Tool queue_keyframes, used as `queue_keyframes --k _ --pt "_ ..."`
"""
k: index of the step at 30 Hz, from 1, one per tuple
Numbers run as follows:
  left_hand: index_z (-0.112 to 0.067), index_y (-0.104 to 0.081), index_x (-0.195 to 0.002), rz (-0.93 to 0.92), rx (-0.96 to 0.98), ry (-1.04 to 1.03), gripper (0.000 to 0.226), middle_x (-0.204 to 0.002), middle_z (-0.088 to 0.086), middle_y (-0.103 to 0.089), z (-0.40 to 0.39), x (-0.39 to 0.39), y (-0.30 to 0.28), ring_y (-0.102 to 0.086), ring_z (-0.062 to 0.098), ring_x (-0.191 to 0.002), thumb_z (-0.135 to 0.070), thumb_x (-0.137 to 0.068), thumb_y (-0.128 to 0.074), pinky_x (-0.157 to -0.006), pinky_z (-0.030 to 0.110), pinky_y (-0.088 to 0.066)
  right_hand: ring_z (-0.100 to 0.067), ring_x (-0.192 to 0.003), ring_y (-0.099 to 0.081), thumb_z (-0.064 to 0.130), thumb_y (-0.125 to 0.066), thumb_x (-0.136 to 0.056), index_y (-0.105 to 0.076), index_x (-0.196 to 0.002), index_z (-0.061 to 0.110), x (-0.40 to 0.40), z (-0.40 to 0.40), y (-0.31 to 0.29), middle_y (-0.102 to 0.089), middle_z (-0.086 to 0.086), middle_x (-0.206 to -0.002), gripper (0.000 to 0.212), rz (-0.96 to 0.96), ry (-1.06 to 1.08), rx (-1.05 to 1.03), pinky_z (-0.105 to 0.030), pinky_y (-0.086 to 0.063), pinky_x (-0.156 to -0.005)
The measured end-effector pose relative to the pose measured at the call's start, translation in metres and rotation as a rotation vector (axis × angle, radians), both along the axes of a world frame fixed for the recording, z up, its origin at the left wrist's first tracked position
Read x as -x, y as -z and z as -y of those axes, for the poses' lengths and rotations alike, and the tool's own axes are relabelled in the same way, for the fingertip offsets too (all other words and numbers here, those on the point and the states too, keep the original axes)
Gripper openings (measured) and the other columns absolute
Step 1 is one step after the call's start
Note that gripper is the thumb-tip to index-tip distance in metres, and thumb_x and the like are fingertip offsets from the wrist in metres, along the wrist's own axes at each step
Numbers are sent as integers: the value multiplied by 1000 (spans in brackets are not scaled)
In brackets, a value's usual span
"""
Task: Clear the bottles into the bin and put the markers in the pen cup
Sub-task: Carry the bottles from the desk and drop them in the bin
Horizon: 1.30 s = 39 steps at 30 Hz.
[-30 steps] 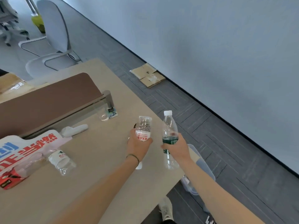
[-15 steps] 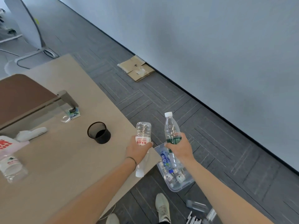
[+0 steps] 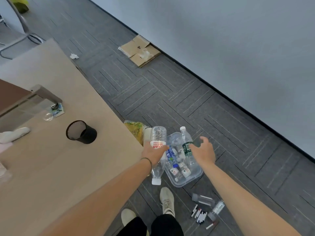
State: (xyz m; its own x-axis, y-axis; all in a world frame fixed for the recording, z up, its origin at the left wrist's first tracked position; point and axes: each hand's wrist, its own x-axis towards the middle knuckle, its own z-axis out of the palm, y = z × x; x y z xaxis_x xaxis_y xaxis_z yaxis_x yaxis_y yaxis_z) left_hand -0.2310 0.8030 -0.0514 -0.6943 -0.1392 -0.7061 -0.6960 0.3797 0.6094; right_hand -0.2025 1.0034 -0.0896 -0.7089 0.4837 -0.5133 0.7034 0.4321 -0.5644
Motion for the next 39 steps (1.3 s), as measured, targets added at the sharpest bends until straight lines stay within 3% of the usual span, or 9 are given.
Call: queue_keyframes --k 7,10,14,19,22,26,30,34,39 --pt "-15 -44 -134 113 -31 -89 64 -108 12 -65 -14 -2 26 -67 29 -96 -27 -82 -79 -85 47 -60 -21 -109 -59 43 -63 -90 -48 -142 23 -5 -23 5 -57 -5 -130 58 7 6 82 -40 -50 -88" --pt "-14 -39 -138 129 -24 -48 60 -99 2 -58 -28 -3 27 -61 22 -87 -27 -89 -71 -87 43 -58 -19 -101 -60 38 -63 -89 -50 -139 24 -7 -27 4 -58 -2 -120 53 7 -7 109 -37 -48 -79" --pt "-13 -33 -150 120 -1 20 65 -115 6 -48 -45 0 27 -50 24 -101 -27 -94 -65 -99 40 -49 -19 -99 -62 36 -64 -88 -53 -136 23 -7 -32 4 -62 -1 -113 51 -19 -1 136 -38 -49 -81" --pt "-16 -35 -150 61 74 160 62 -109 6 -55 -52 3 25 -57 22 -93 -27 -95 -62 -91 36 -50 -12 -89 -62 33 -64 -91 -55 -133 22 -9 -35 1 -62 6 -100 45 -36 -4 146 -34 -45 -73" --pt "-17 -36 -148 6 154 283 58 -102 6 -64 -51 4 20 -59 18 -78 -28 -95 -60 -73 31 -49 -9 -87 -60 32 -64 -92 -56 -131 22 -8 -35 -1 -63 7 -98 42 -42 -19 150 -34 -44 -72" --pt "-21 -39 -146 -68 253 412 57 -117 13 -68 -46 4 14 -64 18 -78 -32 -94 -59 -62 29 -45 -12 -90 -60 33 -64 -92 -58 -129 21 -6 -32 -5 -63 4 -103 39 -52 -50 152 -32 -42 -72" --pt "-25 -41 -145 -150 367 498 53 -127 9 -60 -34 -1 5 -62 22 -92 -39 -96 -59 -79 30 -48 -14 -93 -60 35 -64 -93 -58 -127 23 -5 -20 -13 -63 3 -105 37 -45 -126 123 -34 -44 -76" --pt "-27 -41 -145 -257 517 623 51 -135 9 -53 -12 -10 -9 -59 28 -115 -29 -96 -55 -90 39 -50 -19 -101 -64 37 -63 -90 -58 -128 25 -3 6 -26 -66 2 -113 40 -55 -275 71 -40 -53 -86" --pt "-25 -39 -147 -329 675 716 53 -136 7 -51 36 -30 -25 -55 28 -118 -26 -95 -52 -95 39 -49 -19 -101 -64 35 -64 -90 -60 -129 24 -4 66 -47 -66 3 -115 41 -128 -565 -57 -37 -54 -81"
